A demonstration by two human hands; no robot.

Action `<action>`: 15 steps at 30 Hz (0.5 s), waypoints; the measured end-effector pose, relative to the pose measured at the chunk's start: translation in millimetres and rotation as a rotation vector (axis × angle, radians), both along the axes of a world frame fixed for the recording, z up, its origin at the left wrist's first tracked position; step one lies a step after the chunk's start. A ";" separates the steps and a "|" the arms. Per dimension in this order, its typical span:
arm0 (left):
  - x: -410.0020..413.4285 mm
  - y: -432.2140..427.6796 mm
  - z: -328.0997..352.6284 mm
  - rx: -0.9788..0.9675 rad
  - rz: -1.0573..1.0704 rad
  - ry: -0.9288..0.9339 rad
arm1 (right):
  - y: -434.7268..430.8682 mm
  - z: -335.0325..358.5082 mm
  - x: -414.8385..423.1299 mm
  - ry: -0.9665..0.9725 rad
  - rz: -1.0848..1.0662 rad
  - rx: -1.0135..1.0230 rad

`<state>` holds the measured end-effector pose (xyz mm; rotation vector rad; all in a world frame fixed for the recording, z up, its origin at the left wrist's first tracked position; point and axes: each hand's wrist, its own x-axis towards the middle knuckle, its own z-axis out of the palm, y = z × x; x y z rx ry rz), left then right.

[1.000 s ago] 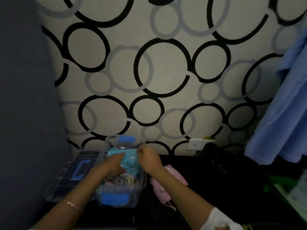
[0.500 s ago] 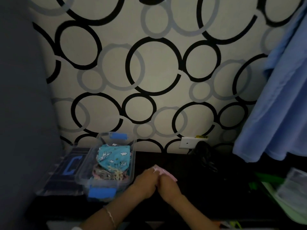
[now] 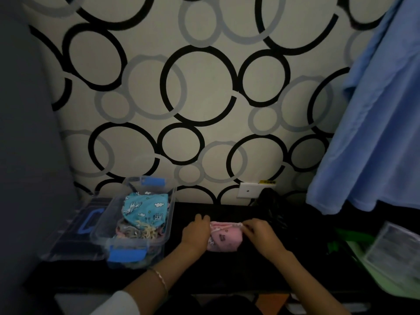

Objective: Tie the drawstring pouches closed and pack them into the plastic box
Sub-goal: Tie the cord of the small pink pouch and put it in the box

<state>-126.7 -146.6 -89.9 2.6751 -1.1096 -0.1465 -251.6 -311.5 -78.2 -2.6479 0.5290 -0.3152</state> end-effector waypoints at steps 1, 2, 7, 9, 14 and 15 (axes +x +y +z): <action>1.2 2.0 -0.5 0.006 0.007 -0.009 | -3.8 -2.2 -3.5 0.002 -0.007 0.013; 2.7 4.6 -0.4 0.016 0.005 -0.029 | -7.1 -3.7 -7.0 0.000 -0.012 0.033; 15.8 15.5 9.1 -0.277 -0.003 0.282 | -24.7 -11.9 -16.3 -0.239 -0.177 0.627; 24.8 25.4 20.0 -0.333 -0.034 0.325 | -38.5 -18.2 -21.4 -0.436 -0.368 0.959; 29.6 46.2 42.1 -0.502 -0.029 0.506 | -49.1 -31.7 -25.4 -0.764 -0.388 1.804; 24.3 46.4 45.8 -0.520 -0.039 0.560 | -43.1 -29.9 -17.8 -0.794 -0.354 1.897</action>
